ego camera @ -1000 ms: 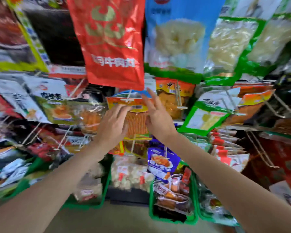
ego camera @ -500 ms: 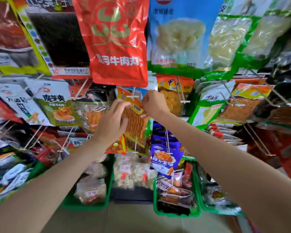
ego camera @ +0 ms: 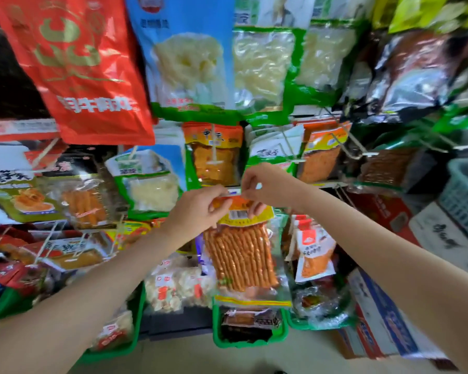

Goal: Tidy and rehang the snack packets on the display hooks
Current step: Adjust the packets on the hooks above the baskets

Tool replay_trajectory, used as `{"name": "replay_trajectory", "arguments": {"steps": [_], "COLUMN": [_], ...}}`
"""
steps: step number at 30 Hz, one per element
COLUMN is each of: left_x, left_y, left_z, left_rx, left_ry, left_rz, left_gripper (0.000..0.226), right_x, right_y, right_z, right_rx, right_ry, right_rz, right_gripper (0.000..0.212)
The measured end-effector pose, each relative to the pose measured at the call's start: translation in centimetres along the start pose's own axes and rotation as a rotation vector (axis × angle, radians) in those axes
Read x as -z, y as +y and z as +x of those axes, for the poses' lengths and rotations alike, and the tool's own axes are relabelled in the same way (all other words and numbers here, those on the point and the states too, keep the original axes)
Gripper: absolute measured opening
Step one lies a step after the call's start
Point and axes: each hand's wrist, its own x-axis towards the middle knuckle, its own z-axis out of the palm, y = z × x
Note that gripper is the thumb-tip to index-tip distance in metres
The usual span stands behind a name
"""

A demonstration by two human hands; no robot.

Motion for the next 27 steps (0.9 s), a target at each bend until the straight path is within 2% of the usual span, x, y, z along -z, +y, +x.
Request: {"name": "replay_trajectory", "arguments": {"steps": [3, 6, 9, 13, 16, 20, 27], "left_x": [-5.6, -11.1, -15.4, -18.3, -19.0, -19.5, -18.9], "left_y": [2.9, 6.8, 10.7, 13.5, 14.8, 15.3, 14.5], "left_z": [2.9, 5.9, 8.9, 13.1, 15.6, 17.6, 17.8], "left_rx": [0.073, 0.169, 0.229, 0.171, 0.192, 0.225, 0.174], "left_ry": [-0.189, -0.256, -0.133, 0.014, 0.076, 0.047, -0.006], "left_rz": [-0.145, -0.263, -0.279, -0.199, -0.194, -0.148, -0.116], "left_gripper": [0.006, 0.004, 0.012, 0.03, 0.017, 0.015, 0.017], "right_x": [3.4, 7.1, 10.7, 13.9, 15.4, 16.5, 16.9], "right_y": [6.2, 12.3, 17.4, 20.7, 21.5, 22.3, 23.1], "right_z": [-2.6, -4.5, -5.8, -6.0, -5.0, -3.5, -2.1], "right_rx": [-0.1, -0.208, -0.253, -0.198, -0.151, -0.126, -0.073], "right_ry": [0.016, 0.148, 0.297, 0.516, 0.662, 0.65, 0.567], "right_rz": [-0.02, -0.037, 0.056, 0.013, 0.054, 0.131, 0.122], "right_gripper": [0.021, 0.02, 0.011, 0.006, 0.013, 0.005, 0.008]}}
